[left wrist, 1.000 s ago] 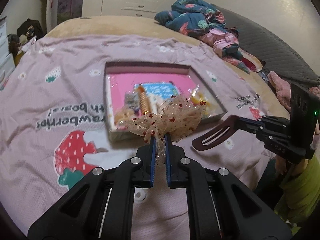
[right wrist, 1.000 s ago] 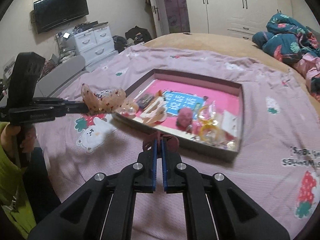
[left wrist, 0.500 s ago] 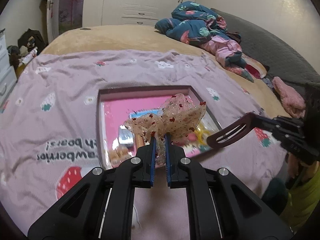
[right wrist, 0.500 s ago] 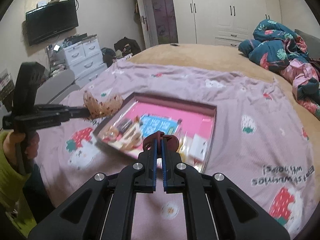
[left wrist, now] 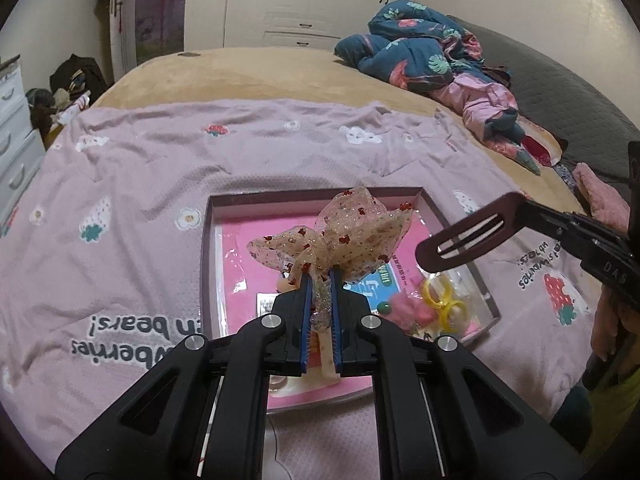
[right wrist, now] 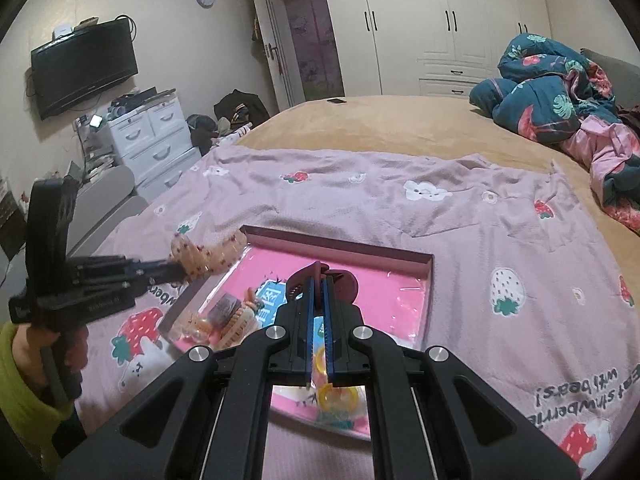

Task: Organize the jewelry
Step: 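Carry the bow with the left tool while the right carries the maroon clip over the box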

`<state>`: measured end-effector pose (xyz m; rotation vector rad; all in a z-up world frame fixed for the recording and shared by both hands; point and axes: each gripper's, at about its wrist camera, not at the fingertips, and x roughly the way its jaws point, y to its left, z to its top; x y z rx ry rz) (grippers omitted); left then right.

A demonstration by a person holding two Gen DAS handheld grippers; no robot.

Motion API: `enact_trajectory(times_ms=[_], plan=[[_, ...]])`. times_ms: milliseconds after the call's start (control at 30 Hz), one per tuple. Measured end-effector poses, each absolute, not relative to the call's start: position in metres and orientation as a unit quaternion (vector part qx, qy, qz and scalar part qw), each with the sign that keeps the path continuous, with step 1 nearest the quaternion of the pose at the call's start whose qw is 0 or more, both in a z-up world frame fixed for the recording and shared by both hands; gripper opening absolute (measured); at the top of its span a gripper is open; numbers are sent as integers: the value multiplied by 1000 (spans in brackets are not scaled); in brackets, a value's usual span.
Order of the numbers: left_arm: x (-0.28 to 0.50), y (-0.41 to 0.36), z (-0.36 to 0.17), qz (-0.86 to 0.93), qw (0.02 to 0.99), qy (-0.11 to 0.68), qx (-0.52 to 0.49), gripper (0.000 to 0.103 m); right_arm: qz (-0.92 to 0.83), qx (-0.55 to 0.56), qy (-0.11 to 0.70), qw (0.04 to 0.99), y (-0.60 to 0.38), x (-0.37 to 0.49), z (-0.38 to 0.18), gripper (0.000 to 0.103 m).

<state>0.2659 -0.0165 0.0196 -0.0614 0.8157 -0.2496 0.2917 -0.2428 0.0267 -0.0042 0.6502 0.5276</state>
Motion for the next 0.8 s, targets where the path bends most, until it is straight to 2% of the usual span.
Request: enact_trajectory(times_ms=[800], plan=[[276,-36,-35,-134,889,438,-19,3,195,71,387,898,-255,301,-50,4]])
